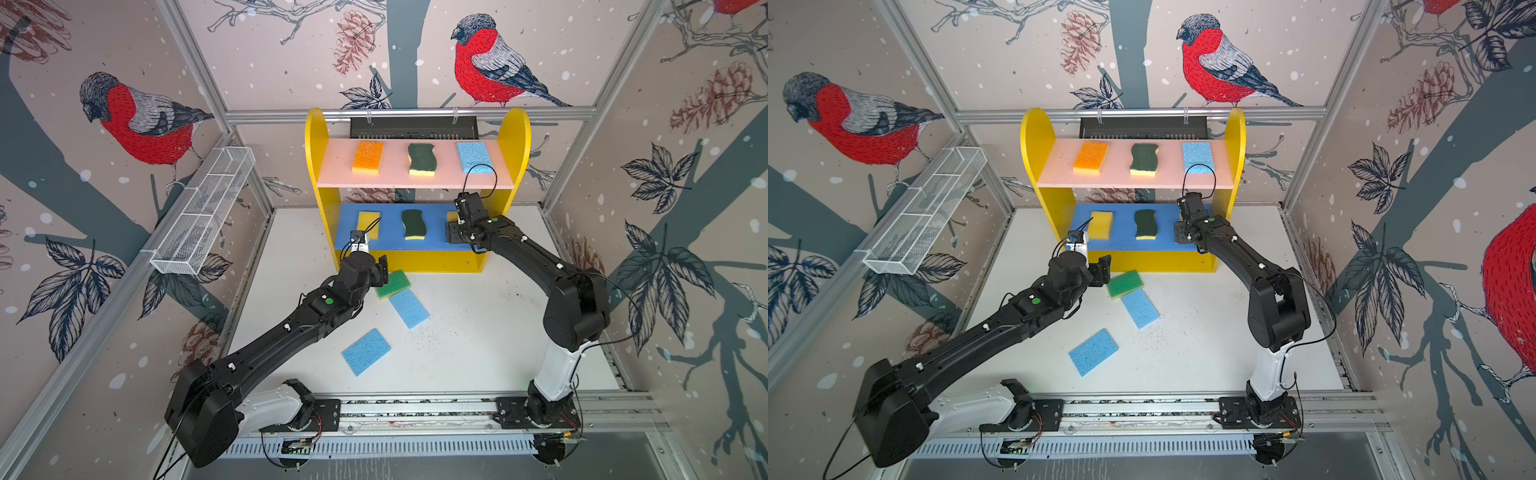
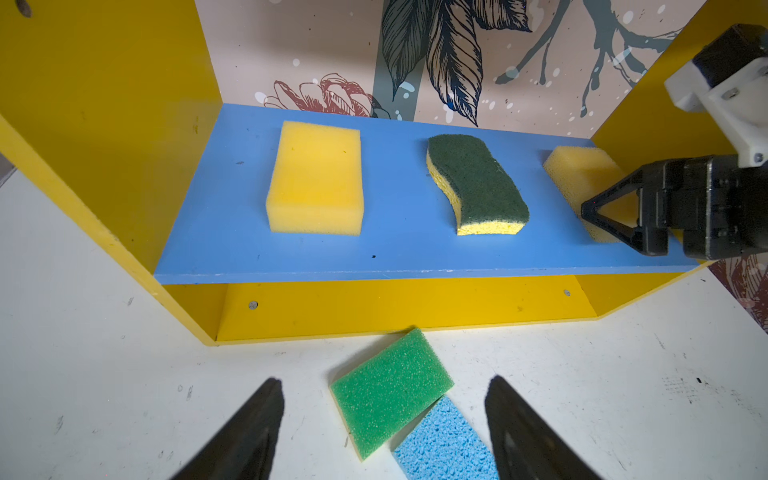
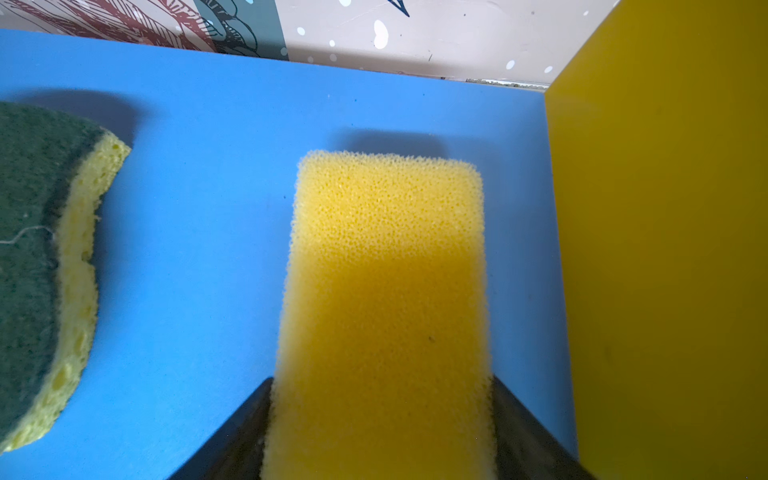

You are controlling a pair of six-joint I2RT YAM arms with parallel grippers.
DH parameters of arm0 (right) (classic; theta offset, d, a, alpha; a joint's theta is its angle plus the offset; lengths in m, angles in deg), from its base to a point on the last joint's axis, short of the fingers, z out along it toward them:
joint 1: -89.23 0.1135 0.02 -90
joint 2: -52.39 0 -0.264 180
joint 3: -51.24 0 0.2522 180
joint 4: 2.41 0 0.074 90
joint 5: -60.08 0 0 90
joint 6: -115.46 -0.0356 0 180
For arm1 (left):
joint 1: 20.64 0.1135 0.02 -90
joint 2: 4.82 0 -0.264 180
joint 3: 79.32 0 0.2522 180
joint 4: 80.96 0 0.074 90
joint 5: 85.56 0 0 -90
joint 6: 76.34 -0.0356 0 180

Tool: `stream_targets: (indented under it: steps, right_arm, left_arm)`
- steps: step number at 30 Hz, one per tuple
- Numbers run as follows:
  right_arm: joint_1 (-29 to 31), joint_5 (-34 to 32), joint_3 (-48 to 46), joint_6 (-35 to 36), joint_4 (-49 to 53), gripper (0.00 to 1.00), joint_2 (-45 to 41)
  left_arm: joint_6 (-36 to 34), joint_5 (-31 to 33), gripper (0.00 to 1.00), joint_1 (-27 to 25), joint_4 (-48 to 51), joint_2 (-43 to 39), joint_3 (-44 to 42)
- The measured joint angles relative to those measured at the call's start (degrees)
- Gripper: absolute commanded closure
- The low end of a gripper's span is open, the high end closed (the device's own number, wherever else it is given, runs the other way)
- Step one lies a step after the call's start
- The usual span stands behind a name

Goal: Place and organize the cleaning sponges onto the shelf
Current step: 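Lower the yellow sponge onto the blue shelf and open the right gripper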

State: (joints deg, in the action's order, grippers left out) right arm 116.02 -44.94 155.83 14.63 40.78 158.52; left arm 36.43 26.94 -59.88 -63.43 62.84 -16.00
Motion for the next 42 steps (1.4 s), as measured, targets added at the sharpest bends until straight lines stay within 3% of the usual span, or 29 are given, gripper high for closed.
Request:
stream_targets:
  steps: [24,42]
  right_arm:
    - [-0.7,0.0,1.4,0.0,-0.2,0.27,1.5]
    - [-0.2,0.0,1.3,0.0,0.9,0.15,-0.5]
  left_arm:
    - [0.5,0.0,0.23,0.0,0.0,0.4,-0.1]
    - [0.4,0.0,0.23,0.0,0.0,0.2,0.0]
